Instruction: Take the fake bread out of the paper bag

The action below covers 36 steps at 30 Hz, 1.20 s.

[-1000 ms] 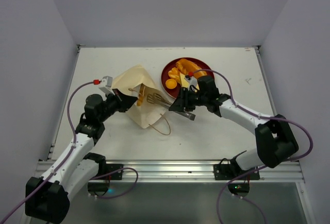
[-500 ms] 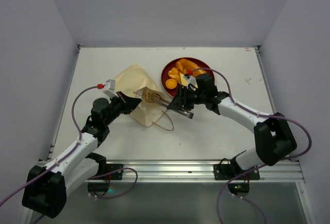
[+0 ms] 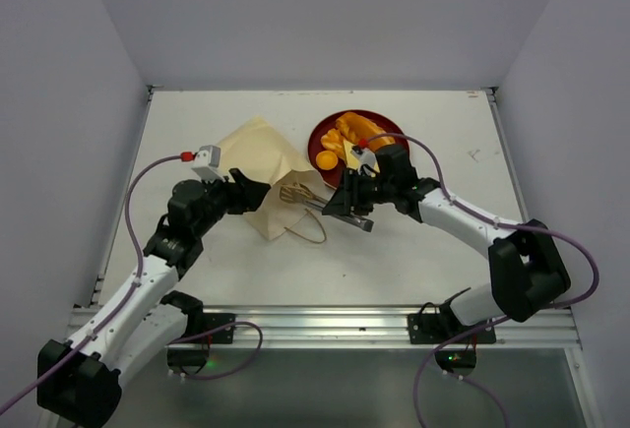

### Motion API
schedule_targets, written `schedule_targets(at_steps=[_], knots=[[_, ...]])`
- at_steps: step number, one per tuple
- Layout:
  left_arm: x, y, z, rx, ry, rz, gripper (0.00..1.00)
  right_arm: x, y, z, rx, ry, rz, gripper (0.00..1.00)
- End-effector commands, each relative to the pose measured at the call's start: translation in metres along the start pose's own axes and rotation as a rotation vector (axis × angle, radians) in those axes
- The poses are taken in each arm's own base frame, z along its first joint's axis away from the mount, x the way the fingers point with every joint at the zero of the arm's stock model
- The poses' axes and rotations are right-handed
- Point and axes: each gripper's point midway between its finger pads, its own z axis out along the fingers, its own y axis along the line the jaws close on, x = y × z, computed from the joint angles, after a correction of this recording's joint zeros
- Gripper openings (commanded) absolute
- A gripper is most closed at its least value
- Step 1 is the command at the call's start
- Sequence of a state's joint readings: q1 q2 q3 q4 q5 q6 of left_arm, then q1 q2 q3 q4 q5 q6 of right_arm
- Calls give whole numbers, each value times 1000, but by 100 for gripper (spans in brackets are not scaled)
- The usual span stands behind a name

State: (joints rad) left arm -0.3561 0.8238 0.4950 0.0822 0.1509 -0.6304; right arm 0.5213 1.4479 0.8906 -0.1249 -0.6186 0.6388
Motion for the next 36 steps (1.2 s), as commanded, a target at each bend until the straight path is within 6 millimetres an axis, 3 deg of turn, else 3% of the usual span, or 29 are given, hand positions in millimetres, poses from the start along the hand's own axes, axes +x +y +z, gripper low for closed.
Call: schedule_targets(at_steps=[1,6,8,10,14,16,18,23,24,25,27,28,30,36], knots=[[-13,-4,-16,-21,1,96,69,-9,14,-4,-63,-50,-41,49],[-10,-6,-30,-28,44,142,77,-11,18,2,-113,-63,8,49],[-19,-5,-37,-54,30,176,77,-4,12,7,-112,-49,50,49],[-41,0,-42,-123,-30,211,80,-2,7,13,-120,-47,69,49],[-73,30,-41,-311,-103,293,90,-5,8,20,-150,-52,111,49],[-77,45,-28,-343,-76,301,90,-9,12,22,-172,-69,110,49],[-92,41,-16,-320,-97,315,90,-12,14,24,-184,-86,115,49],[-105,83,30,-368,-37,347,92,-8,14,30,-194,-102,143,49],[-100,86,46,-321,9,336,92,-8,15,32,-199,-102,145,49],[-108,97,51,-321,1,335,93,-7,14,34,-202,-100,160,49],[-104,105,69,-259,56,318,93,-5,13,38,-203,-97,166,49],[-117,112,73,-246,26,319,93,-5,13,40,-201,-99,167,49],[-124,126,81,-223,31,300,93,-5,13,43,-204,-102,171,49],[-133,153,90,-194,39,279,94,-6,12,53,-211,-113,184,49]])
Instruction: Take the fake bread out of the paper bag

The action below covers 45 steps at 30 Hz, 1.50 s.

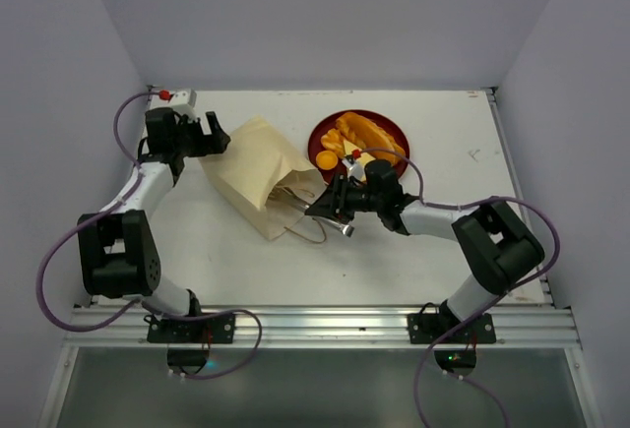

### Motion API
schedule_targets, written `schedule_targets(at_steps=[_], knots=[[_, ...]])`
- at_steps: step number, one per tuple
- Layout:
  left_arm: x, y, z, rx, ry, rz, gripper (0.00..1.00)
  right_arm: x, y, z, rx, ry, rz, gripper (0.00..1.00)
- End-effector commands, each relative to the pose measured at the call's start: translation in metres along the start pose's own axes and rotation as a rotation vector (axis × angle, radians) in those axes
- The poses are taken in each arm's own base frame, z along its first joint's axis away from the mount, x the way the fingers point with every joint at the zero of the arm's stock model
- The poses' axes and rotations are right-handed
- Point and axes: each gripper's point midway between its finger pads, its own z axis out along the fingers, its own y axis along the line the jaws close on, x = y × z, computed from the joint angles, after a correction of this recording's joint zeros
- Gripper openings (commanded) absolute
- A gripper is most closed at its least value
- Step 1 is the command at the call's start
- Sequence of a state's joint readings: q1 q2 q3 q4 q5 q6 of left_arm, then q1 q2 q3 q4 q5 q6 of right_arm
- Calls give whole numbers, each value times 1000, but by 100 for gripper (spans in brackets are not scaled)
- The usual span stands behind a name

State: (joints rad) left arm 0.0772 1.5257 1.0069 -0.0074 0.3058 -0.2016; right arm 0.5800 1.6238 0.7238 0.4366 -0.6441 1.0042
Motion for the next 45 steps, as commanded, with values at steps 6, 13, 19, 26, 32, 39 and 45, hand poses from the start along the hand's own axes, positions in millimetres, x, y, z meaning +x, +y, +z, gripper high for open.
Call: schedule_targets(at_steps=[6,13,19,26,32,39,45], knots=[[-19,-4,16,241,-28,18,92,-12,-1,17,-28,-65,3,49],[8,-12,25,332,43,-27,85,-16,-3,27,-36,-84,32,49],[24,-12,23,335,67,-47,82,-18,-9,35,-28,-96,55,50],[32,-13,23,353,76,-79,80,-20,-9,47,-50,-98,95,50],[36,-15,22,369,84,-95,78,-26,3,57,-107,-97,121,50],[40,-15,22,371,92,-97,78,-30,12,59,-140,-99,126,51],[41,-17,21,382,93,-102,77,-32,8,66,-126,-95,134,50]])
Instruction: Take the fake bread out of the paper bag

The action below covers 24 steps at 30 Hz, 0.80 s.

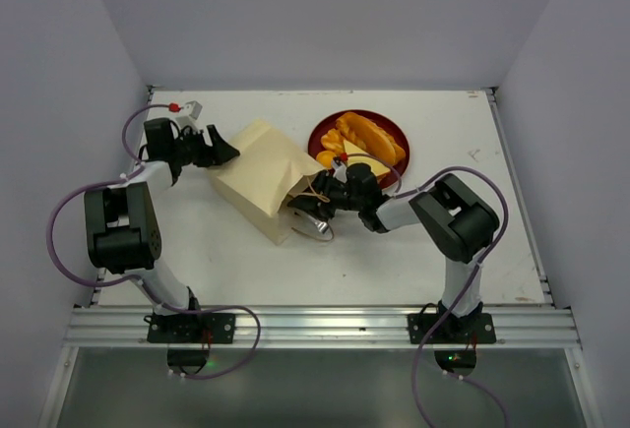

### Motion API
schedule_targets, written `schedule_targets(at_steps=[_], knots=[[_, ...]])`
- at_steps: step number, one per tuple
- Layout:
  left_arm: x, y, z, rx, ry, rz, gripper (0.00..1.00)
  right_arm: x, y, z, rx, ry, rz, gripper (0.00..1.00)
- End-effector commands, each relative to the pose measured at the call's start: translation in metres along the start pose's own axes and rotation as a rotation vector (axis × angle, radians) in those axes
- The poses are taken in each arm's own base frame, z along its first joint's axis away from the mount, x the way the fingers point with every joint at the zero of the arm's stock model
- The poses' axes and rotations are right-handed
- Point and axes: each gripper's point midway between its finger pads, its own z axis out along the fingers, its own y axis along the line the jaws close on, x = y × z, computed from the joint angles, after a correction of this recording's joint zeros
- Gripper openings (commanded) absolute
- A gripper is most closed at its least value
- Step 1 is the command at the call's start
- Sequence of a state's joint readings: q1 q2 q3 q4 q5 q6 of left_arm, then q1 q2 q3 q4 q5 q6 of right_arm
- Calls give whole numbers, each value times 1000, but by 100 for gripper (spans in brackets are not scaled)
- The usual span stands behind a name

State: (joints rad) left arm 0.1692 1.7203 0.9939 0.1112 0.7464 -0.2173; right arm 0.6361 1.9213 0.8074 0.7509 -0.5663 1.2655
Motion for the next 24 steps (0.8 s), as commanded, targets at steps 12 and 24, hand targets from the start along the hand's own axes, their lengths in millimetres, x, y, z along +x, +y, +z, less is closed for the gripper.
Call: schedule_targets(at_steps=[12,24], knots=[[1,-4,-2,39,-18,-4,77,-11,23,5,-58,-4,-64,10],[-10,5,-13,20,-71,-39,77,-30,26,-53,-59,42,-109,0]])
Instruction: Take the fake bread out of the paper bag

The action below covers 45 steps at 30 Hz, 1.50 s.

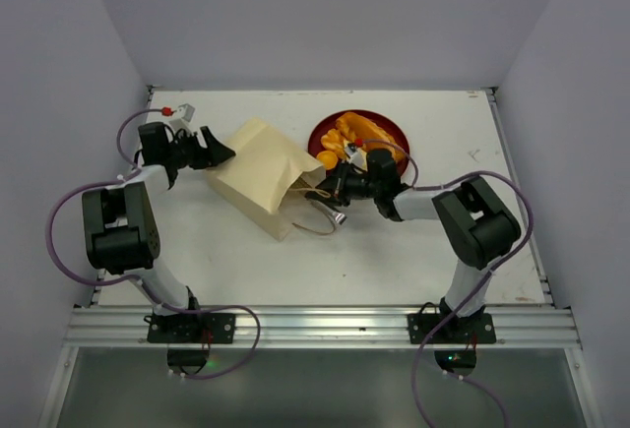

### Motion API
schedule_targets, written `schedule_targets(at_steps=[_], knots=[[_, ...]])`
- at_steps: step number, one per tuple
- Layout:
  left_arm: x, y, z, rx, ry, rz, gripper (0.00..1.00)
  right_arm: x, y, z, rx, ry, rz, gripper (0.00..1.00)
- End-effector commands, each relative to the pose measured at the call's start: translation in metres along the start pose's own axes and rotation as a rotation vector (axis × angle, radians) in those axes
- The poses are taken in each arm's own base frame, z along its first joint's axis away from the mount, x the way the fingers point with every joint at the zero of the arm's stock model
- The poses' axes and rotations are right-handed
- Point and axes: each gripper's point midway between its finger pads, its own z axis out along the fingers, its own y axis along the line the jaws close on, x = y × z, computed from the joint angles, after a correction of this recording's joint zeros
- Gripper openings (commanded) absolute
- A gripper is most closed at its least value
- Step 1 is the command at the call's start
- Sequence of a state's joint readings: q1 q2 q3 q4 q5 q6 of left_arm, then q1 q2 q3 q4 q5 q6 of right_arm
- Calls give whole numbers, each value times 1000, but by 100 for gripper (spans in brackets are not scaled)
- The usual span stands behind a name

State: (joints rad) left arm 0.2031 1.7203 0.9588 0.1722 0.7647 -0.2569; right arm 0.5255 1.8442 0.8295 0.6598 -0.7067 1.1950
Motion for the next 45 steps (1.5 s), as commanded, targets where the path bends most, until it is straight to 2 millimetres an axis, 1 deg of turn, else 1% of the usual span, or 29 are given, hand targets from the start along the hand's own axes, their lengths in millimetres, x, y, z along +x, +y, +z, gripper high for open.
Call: schedule_targets(at_steps=[1,3,4,6,7,8,9,12,18,19,21,22,26,29,32,33,36,37,38,40,43,45], knots=[[-13,-5,-7,25,-46,-3,77,-2,8,-28,-15,23,-86,0],[-14,-6,-8,26,-53,-3,77,-1,3,-37,-9,33,-90,0],[-16,-7,-9,27,-59,-4,77,6,0,-43,4,59,-95,0],[-20,-10,-11,27,-67,0,78,10,-8,-50,32,77,-83,0],[-21,-10,-12,27,-71,0,78,13,-11,-54,36,90,-110,0],[-22,-11,-12,26,-74,2,78,11,-10,-58,40,84,-121,0],[-24,-11,-14,21,-81,7,78,14,-15,-61,63,98,-108,0],[-26,-13,-17,18,-89,7,78,13,-18,-70,80,108,-124,0],[-30,-17,-22,17,-108,10,79,9,-21,-84,93,115,-133,0],[-30,-17,-22,16,-109,10,79,5,-21,-87,94,108,-140,0],[-32,-18,-23,16,-116,9,79,6,-20,-91,93,123,-134,0],[-32,-18,-23,18,-115,6,79,3,-19,-93,91,118,-129,0],[-28,-17,-21,20,-111,-2,79,5,-16,-96,78,136,-117,0],[-23,-15,-19,24,-100,-13,79,6,-23,-94,93,150,-90,0],[-20,-14,-17,33,-93,-23,79,7,-36,-91,129,162,-83,8],[-19,-14,-16,36,-90,-27,79,6,-38,-91,137,163,-79,13],[-17,-14,-14,40,-85,-29,79,4,-39,-90,148,166,-93,21],[-16,-15,-13,43,-84,-29,79,3,-40,-90,153,166,-98,26],[-14,-16,-11,46,-76,-32,79,6,-43,-91,169,177,-82,28],[-12,-17,-9,50,-70,-31,79,5,-45,-91,177,179,-92,34],[-7,-21,-5,59,-58,-28,79,6,-49,-92,194,186,-97,40],[-7,-22,-4,58,-57,-27,79,7,-51,-92,202,193,-105,41]])
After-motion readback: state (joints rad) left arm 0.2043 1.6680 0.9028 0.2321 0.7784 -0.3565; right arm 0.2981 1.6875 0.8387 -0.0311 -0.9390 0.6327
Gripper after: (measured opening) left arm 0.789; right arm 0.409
